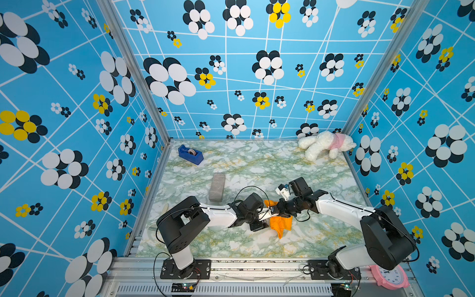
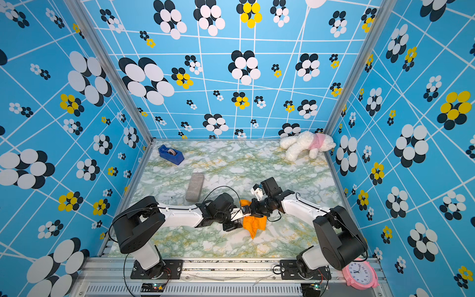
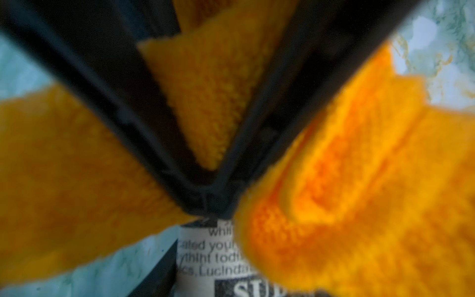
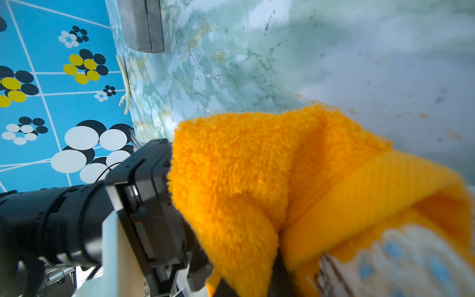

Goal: Wipe the eyeglass case
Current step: Wipe the dirt from the eyeglass case.

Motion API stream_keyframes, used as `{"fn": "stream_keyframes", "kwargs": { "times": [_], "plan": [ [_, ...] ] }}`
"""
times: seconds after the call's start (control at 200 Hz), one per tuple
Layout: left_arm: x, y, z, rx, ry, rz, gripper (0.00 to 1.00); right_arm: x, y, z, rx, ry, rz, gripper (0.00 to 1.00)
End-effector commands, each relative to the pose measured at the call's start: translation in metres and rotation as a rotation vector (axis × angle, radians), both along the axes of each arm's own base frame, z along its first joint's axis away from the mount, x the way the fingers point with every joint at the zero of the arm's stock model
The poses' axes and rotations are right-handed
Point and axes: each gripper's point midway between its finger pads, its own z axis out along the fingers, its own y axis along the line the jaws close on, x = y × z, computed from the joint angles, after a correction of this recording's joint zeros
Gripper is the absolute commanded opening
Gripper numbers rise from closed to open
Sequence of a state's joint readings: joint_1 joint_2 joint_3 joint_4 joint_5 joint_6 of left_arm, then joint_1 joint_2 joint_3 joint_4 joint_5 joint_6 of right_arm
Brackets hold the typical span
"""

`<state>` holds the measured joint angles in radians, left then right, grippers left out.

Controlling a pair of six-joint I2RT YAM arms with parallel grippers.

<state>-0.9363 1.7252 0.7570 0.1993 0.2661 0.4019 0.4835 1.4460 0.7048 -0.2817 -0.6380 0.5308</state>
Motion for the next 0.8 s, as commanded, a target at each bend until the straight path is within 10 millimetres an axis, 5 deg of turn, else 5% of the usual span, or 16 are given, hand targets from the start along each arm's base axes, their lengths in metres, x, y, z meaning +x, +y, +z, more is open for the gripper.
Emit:
{"fn": "stream_keyframes", "kwargs": {
  "times": [0.0, 0.095, 0.225, 0.53, 0.795],
  "plan": [
    [0.003, -0.037, 0.044, -0.197, -0.108, -0.079, 0.3, -0.016, -0.049, -0.03, -0.193, 0.053, -0.078, 0.0],
    [0.0, -0.036, 0.048, -0.225, -0.104, -0.106, 0.32, -0.012, -0.056, -0.017, -0.211, 0.0, -0.073, 0.0],
    [0.002, -0.034, 0.055, -0.268, -0.088, -0.117, 0.33, -0.011, -0.038, -0.008, -0.09, -0.016, -0.042, 0.0],
    [0.01, -0.036, 0.052, -0.284, -0.07, -0.113, 0.31, -0.021, 0.006, -0.022, 0.0, 0.058, 0.035, 0.0],
    [0.022, -0.039, 0.049, -0.307, -0.089, -0.074, 0.31, -0.027, 0.009, -0.032, 0.022, 0.115, 0.028, 0.02]
  ]
}}
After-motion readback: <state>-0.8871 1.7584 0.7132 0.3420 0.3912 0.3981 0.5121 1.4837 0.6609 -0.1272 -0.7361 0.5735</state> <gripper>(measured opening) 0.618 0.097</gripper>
